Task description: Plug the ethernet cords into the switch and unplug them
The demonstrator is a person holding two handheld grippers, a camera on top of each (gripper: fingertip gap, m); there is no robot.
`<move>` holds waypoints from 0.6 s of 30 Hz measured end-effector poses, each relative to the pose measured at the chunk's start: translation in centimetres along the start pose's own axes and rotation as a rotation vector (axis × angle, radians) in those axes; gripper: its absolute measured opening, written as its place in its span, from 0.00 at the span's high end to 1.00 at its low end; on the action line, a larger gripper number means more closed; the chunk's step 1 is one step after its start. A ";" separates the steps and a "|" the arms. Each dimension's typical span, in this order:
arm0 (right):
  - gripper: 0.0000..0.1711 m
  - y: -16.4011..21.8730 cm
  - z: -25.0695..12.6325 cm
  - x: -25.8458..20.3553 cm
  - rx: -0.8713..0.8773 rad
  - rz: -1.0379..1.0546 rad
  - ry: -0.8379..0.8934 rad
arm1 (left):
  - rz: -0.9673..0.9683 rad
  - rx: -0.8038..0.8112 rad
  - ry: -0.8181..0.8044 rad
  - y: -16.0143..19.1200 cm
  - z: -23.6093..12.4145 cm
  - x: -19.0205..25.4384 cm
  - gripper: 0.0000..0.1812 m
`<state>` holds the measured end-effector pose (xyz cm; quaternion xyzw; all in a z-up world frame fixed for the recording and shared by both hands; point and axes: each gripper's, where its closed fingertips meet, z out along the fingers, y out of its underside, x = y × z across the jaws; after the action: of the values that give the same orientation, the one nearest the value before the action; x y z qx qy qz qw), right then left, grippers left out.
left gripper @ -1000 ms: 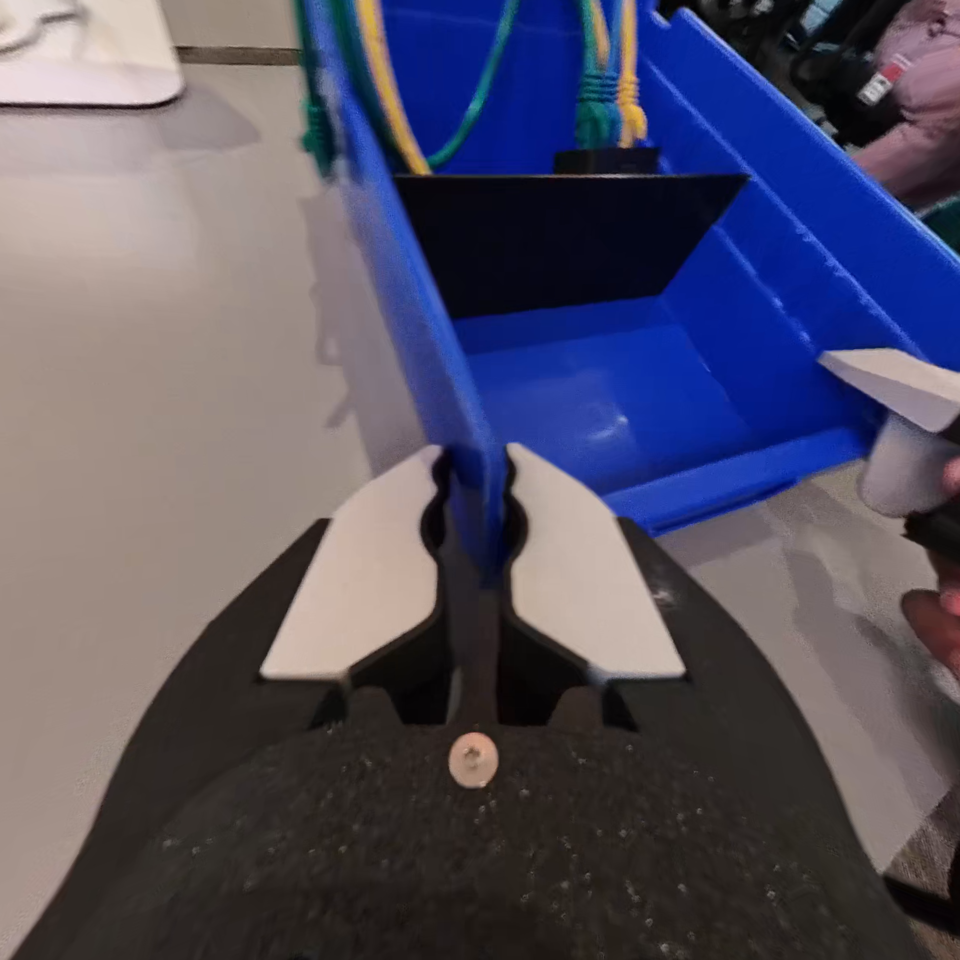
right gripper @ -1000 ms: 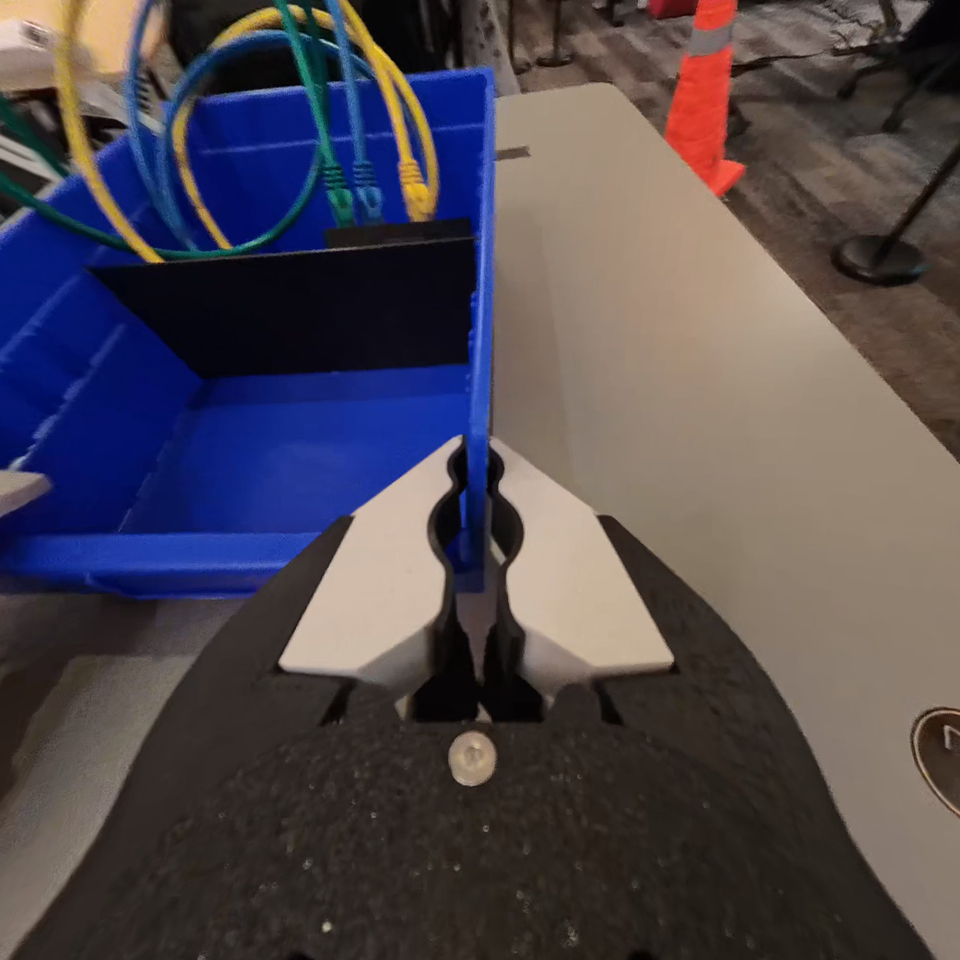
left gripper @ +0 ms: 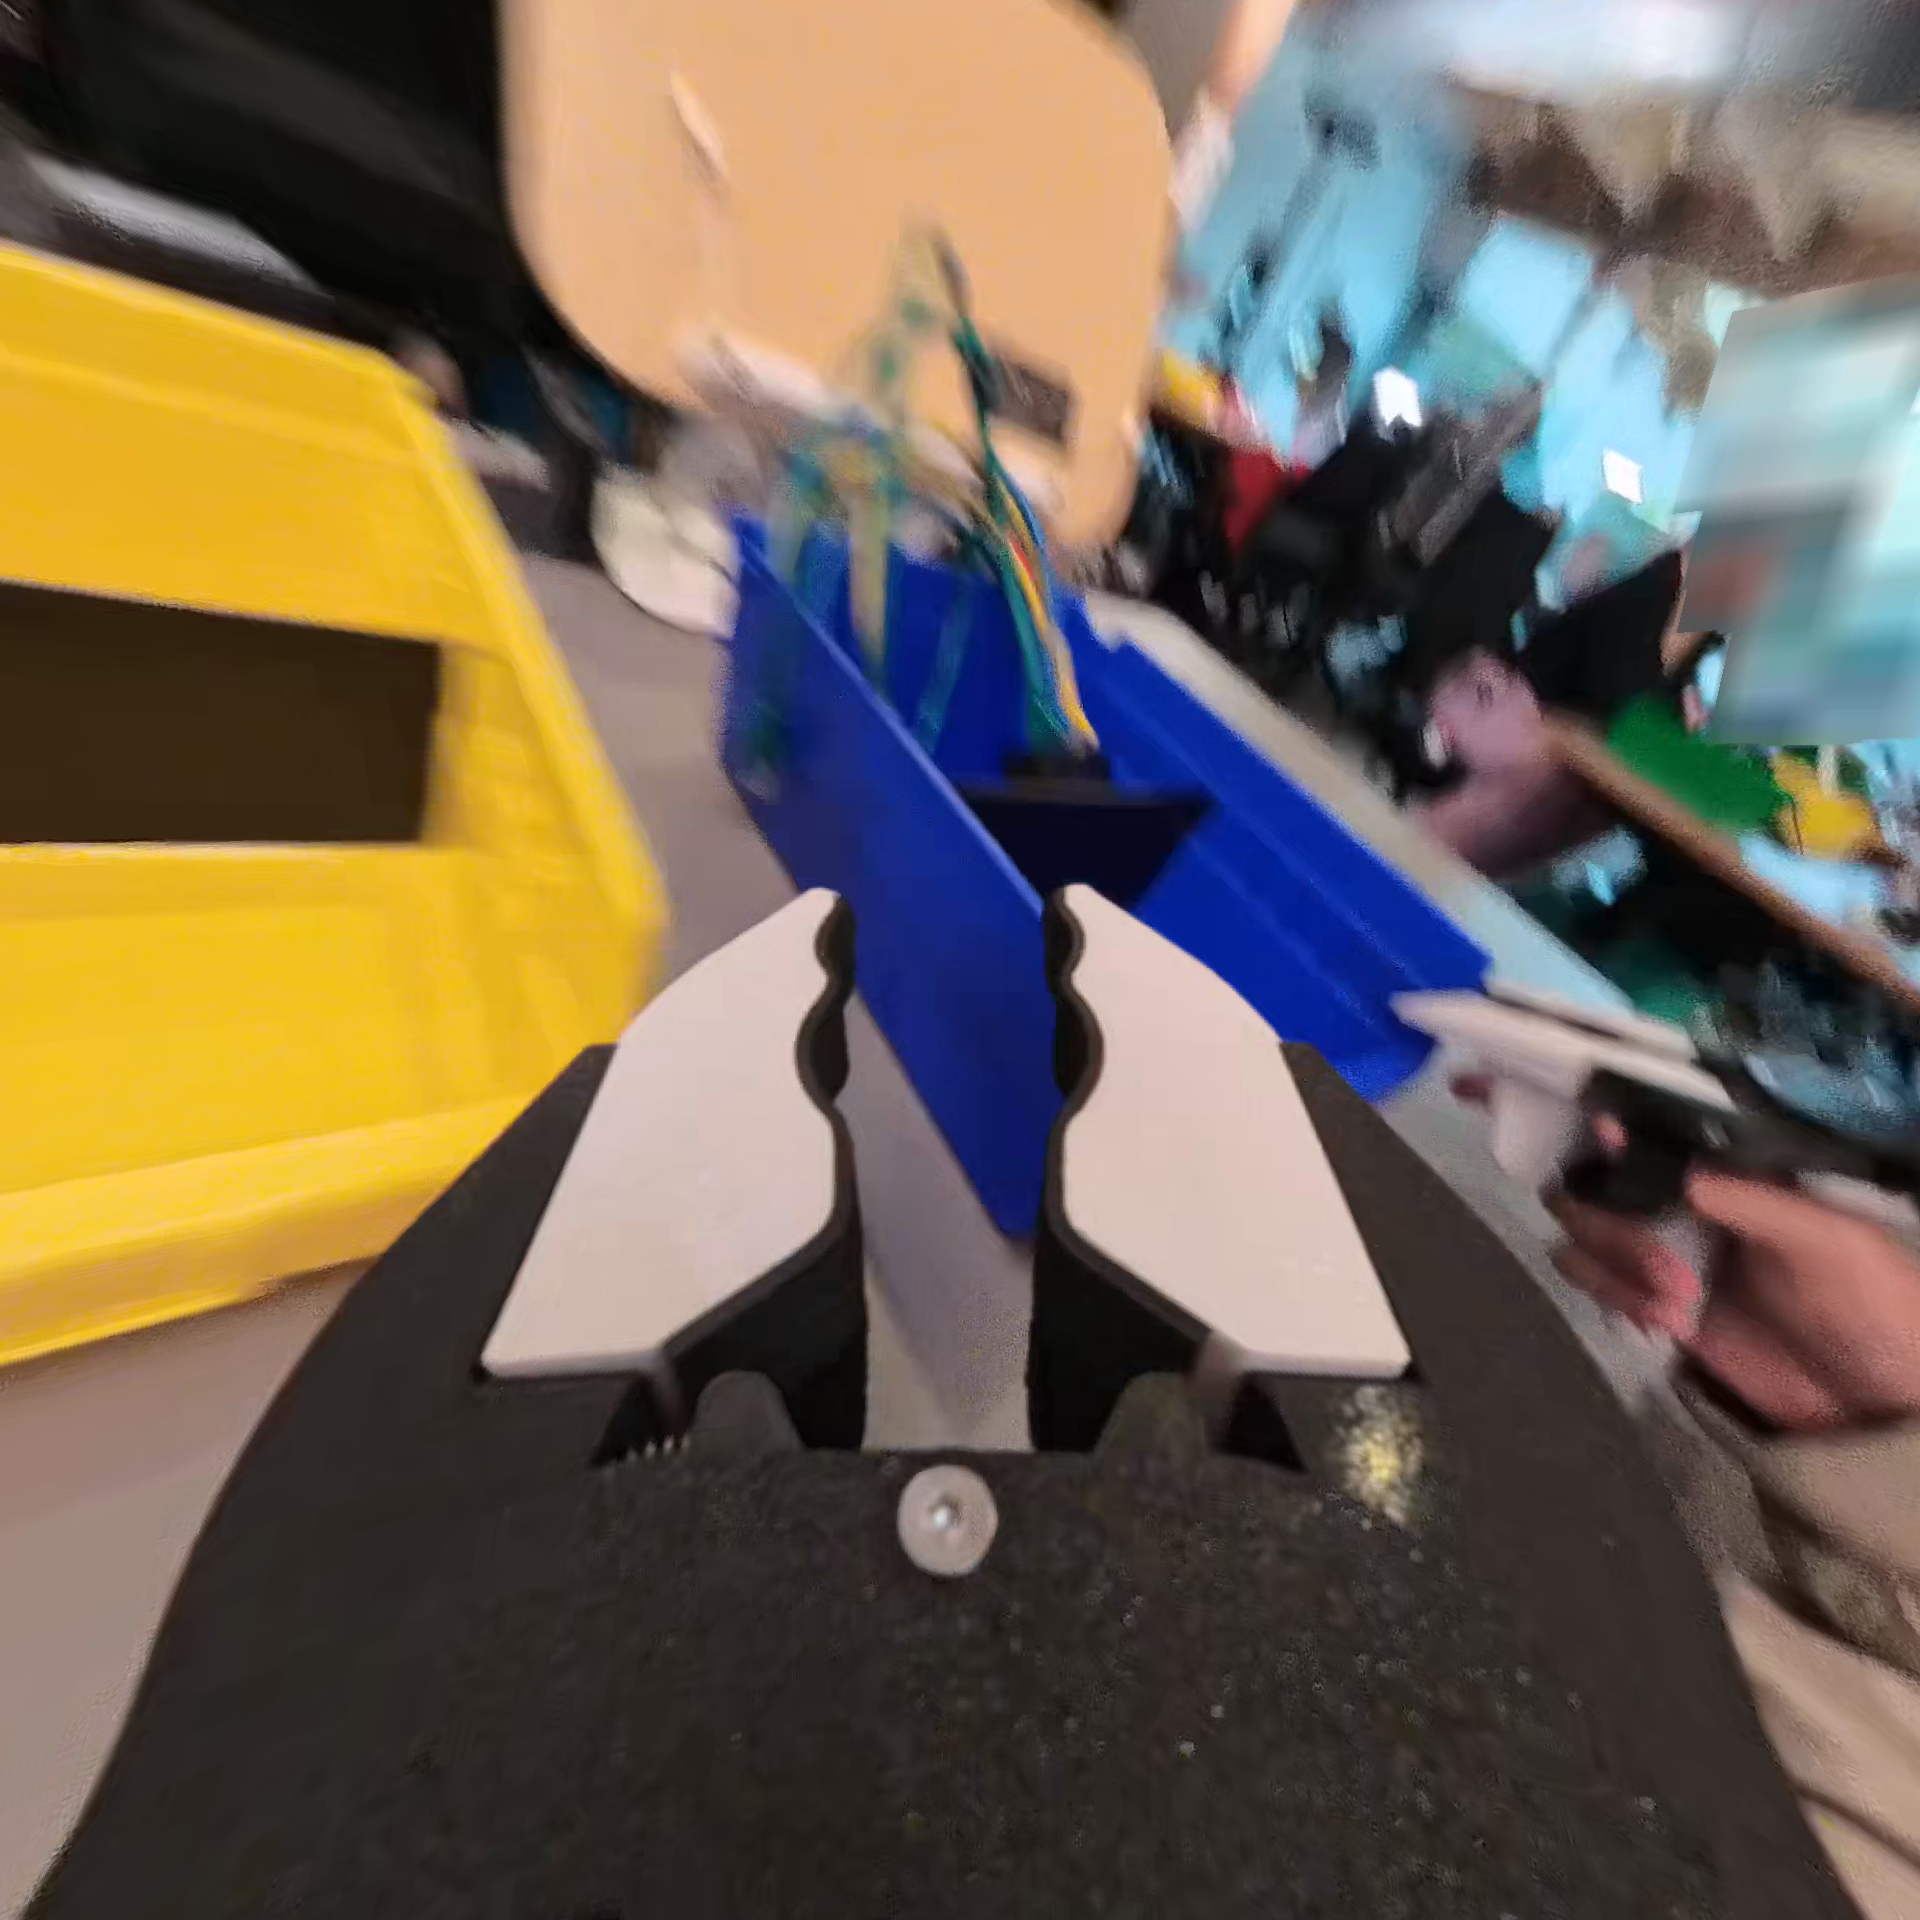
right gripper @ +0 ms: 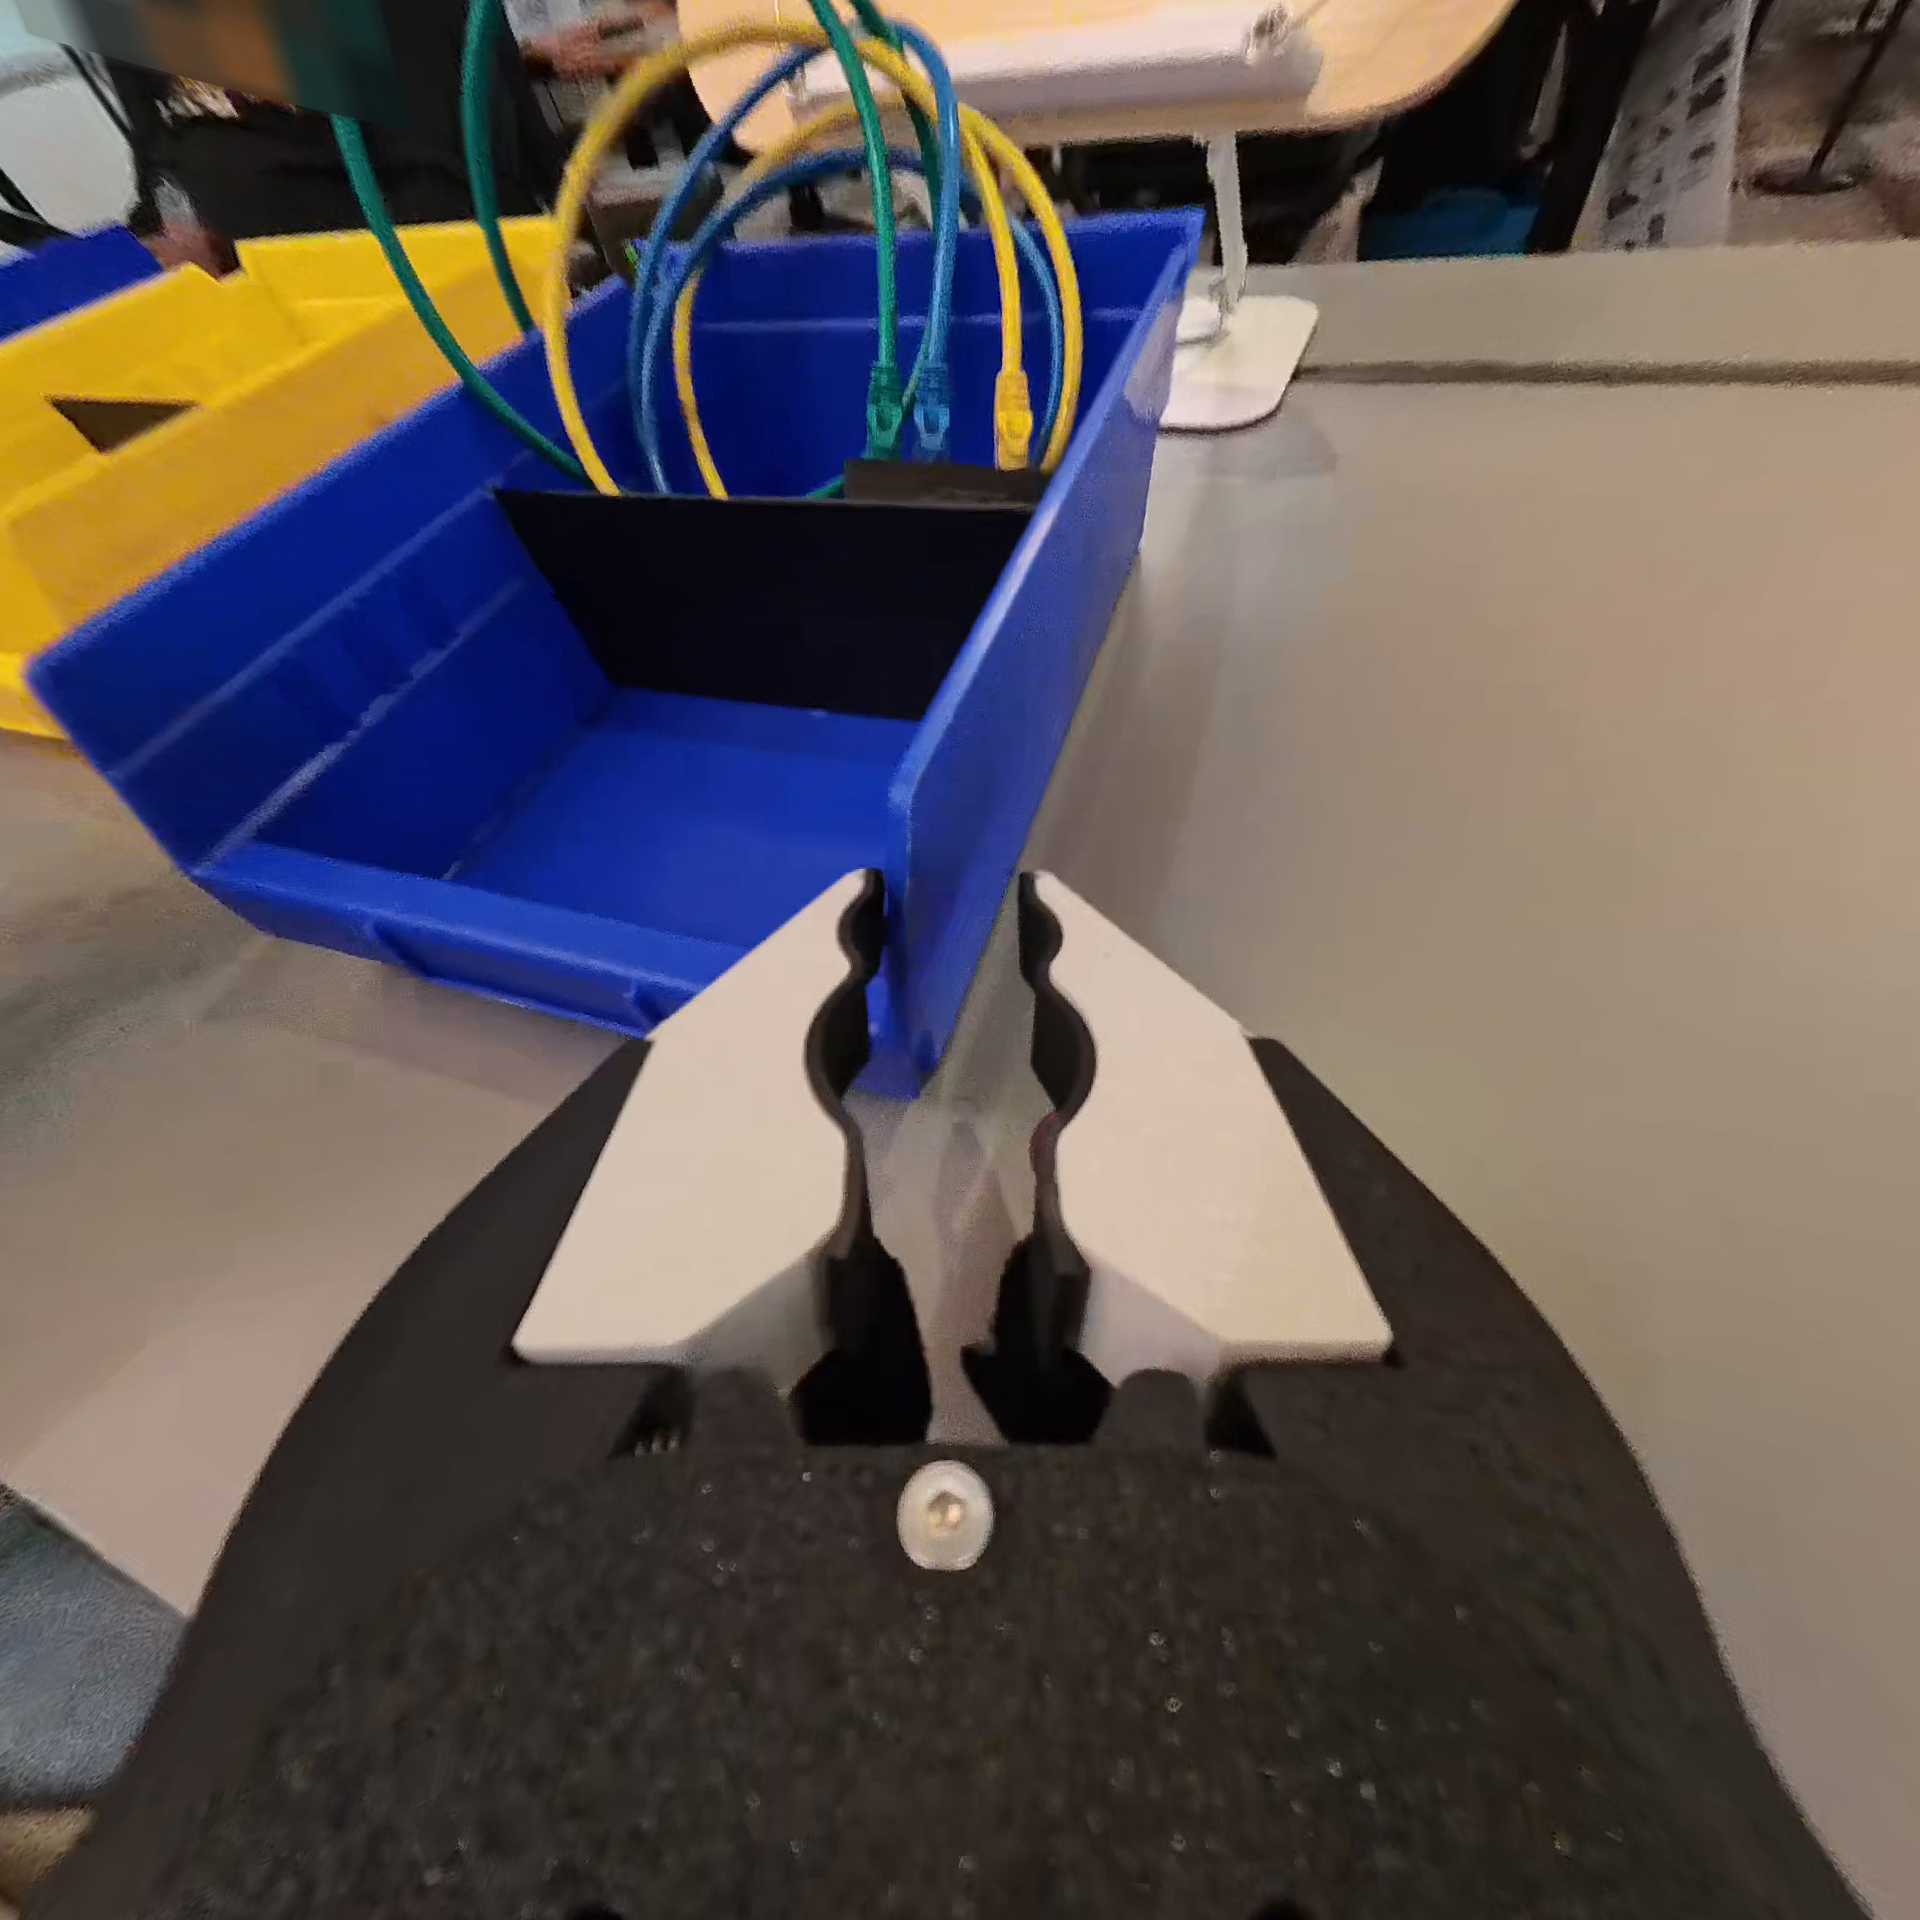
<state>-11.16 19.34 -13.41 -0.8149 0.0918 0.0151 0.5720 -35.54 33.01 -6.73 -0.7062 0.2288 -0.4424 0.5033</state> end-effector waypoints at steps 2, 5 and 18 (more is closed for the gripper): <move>0.85 -1.1 -0.9 -0.1 0.056 -0.007 -0.012 | 0.020 0.095 -0.235 -2.8 -4.0 -7.0 0.81; 0.84 -1.9 -1.8 -1.0 0.094 -0.046 -0.018 | 0.202 0.037 -0.713 -4.2 -10.5 -16.8 0.81; 0.77 5.2 -4.4 -19.7 -0.072 -0.438 -0.379 | 0.291 -0.169 -0.564 -2.4 -7.0 -23.7 0.98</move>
<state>-31.78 16.15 -14.22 -0.8178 -0.1953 0.0463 0.5394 -53.75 48.59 -13.21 -0.8001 0.2145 -0.1322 0.5444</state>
